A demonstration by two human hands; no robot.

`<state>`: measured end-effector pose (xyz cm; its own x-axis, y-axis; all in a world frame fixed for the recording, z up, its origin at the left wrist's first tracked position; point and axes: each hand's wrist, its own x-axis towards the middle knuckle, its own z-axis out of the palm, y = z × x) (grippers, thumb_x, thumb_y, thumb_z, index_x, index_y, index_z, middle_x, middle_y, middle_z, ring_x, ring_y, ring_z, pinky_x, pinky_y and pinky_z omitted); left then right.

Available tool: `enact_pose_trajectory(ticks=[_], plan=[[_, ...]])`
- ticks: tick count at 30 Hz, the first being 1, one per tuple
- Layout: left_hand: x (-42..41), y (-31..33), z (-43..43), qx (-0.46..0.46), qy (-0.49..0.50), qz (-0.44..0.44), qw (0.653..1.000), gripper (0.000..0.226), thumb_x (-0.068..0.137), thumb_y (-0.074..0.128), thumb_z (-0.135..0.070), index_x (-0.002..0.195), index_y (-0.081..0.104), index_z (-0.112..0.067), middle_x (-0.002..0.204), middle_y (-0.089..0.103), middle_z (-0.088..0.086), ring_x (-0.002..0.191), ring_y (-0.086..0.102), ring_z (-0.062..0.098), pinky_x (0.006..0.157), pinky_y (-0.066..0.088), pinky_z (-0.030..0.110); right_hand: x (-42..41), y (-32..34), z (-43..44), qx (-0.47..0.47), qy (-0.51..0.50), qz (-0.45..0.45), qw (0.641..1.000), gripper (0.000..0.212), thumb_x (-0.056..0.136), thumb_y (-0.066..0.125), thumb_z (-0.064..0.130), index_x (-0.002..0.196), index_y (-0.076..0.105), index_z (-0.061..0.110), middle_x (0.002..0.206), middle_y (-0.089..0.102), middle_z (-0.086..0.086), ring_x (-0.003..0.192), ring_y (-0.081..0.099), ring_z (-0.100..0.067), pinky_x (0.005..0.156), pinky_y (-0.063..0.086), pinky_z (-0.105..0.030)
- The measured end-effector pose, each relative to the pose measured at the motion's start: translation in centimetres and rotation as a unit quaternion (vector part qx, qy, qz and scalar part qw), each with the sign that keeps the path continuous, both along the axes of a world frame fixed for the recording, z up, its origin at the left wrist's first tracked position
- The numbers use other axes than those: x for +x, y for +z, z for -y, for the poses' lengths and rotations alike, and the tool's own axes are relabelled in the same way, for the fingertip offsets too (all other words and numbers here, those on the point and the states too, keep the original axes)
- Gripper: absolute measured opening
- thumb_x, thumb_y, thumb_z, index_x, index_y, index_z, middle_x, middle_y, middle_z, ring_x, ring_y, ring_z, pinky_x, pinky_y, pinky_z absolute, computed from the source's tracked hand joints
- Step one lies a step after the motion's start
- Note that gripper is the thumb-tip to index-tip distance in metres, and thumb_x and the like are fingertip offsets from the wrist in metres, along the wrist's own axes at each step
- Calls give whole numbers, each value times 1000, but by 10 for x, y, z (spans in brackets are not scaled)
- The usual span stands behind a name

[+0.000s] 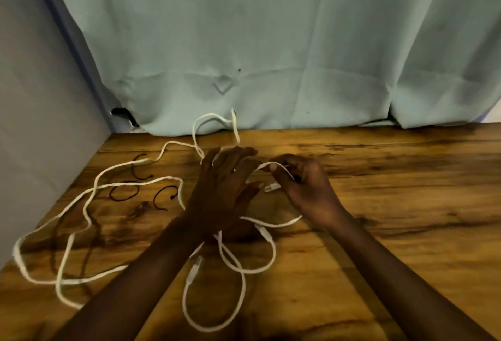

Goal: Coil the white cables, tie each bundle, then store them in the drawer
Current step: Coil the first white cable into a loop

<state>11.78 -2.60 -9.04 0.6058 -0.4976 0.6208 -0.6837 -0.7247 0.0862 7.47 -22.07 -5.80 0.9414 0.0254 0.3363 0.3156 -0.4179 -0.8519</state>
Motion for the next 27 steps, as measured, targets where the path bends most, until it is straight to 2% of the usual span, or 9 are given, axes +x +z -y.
enact_pose_trajectory(ticks=[2,5,9,12,17,20,22,24,27], plan=[[11,12,5,-101,-27,9,995,28,103,48,-35,107,70,-19,103,72,-1,100,65,24,102,42,54,4,6,-1,49,33,-3,998,17,101,62,14,91,76,13,70,73,15,61,65,4,55,44,-10],[17,27,2,-302,-22,-58,951,25,105,50,-29,93,69,-19,74,69,-9,73,66,16,79,53,41,3,5,14,99,32,4,995,29,98,65,24,71,69,16,48,56,14,43,46,2,48,35,-12],[0,36,-12,-408,-14,-39,912,26,106,52,-32,95,71,-18,70,68,-5,64,65,7,61,52,31,-25,-5,39,186,25,35,982,44,95,66,37,55,53,21,47,38,7,44,34,-10,50,31,-23],[-12,43,-15,-490,-22,-43,870,25,105,53,-33,92,70,-21,64,62,-3,55,57,9,55,48,31,-50,-5,54,313,101,-25,944,42,100,52,37,63,50,19,47,29,4,46,30,-13,59,36,-30],[-13,70,-7,-572,-5,-33,820,30,99,53,-46,79,70,-32,56,59,-7,51,52,11,62,44,33,-85,-1,61,393,161,-90,901,32,96,51,30,71,61,14,46,30,6,44,34,-11,50,35,-25],[-3,91,-3,-604,31,-25,796,33,97,53,-49,72,71,-36,63,64,-3,62,62,22,69,53,41,-98,5,57,474,205,-90,852,39,102,45,30,66,50,16,42,22,7,43,28,-13,66,39,-34],[5,100,-2,-601,76,-18,795,32,99,55,-46,75,73,-34,78,72,2,81,69,30,76,54,40,-105,10,56,486,270,-140,820,39,104,43,32,69,50,17,47,18,7,41,21,-12,58,41,-30],[7,100,0,-567,125,-5,814,32,101,55,-45,87,77,-27,92,76,6,91,69,31,74,48,32,-109,16,54,468,358,-176,789,34,104,44,32,73,50,18,50,21,8,41,18,-9,43,23,-25],[0,79,6,-398,185,75,895,37,100,50,-50,97,76,-23,90,76,10,87,69,38,68,50,36,-113,37,51,479,398,-137,771,33,104,40,29,74,48,18,51,22,7,42,16,-9,44,11,-26]])
